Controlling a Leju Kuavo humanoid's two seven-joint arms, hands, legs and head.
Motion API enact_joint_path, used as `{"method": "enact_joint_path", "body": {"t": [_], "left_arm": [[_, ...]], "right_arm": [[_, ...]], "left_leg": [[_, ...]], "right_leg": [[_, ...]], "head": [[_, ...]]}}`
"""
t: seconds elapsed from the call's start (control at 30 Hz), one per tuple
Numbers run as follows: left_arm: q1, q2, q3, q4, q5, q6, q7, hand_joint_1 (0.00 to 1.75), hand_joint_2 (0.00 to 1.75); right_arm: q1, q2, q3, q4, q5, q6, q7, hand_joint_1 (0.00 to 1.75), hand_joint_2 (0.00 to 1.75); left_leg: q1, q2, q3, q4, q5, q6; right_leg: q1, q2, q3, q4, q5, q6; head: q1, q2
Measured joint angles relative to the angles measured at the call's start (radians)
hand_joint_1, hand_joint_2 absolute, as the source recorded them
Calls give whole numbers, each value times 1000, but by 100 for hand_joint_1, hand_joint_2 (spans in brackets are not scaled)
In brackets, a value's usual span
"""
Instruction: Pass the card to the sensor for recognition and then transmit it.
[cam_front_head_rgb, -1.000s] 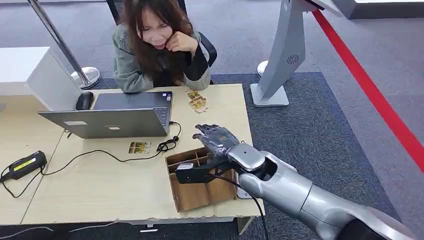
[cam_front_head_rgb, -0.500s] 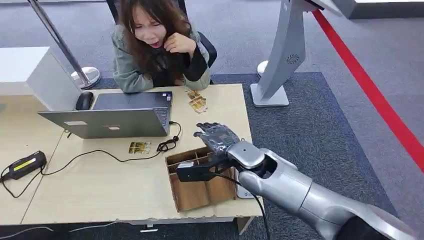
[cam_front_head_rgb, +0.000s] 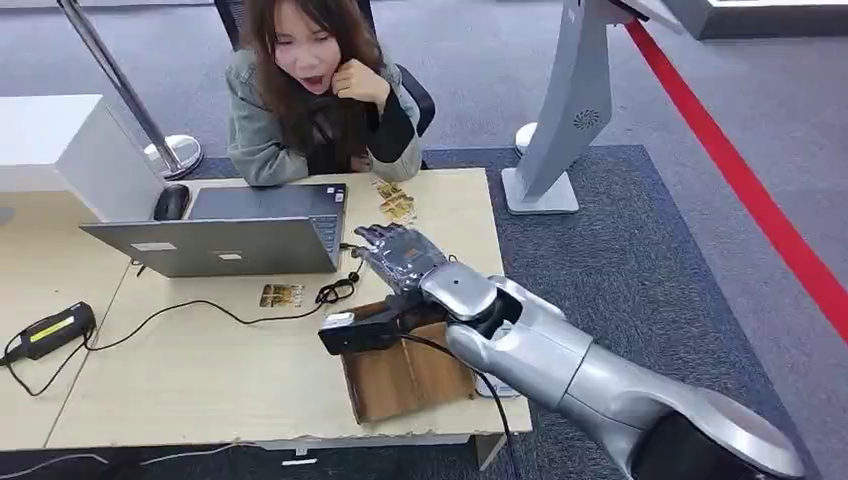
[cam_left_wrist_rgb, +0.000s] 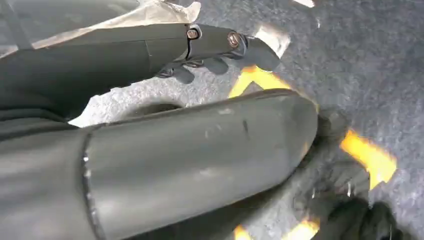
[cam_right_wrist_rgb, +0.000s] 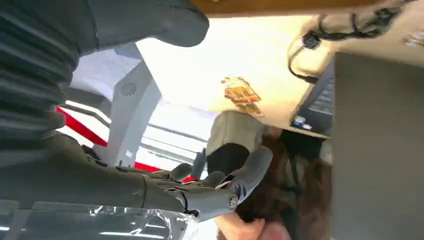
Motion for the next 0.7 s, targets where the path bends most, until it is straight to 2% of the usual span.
{"method": "enact_joint_path", "body": {"t": [0.23,0.5,0.57,0.7], "left_arm": [[-12,-3,-70,18,2,-5,16,0,0],[-14,-4,-105,30,-2,-15,16,0,0],[-16,-5,-115,31,-3,-17,16,0,0],[-19,-5,-124,36,-8,-17,16,0,0]], "right_arm": [[3,31,0,75,3,-3,-6,40,175],[17,37,0,117,4,-4,1,33,175],[18,39,0,127,5,-4,2,23,175],[21,41,0,140,6,-5,5,14,175]], "left_leg": [[0,0,0,0,0,0],[0,1,0,0,0,0],[0,0,0,0,0,0],[0,1,0,0,0,0]], "right_leg": [[0,0,0,0,1,0],[1,0,0,0,0,0],[1,0,0,0,0,0],[0,0,0,0,0,0]], "head": [[-1,0],[-1,0],[-2,0],[-2,0]]}}
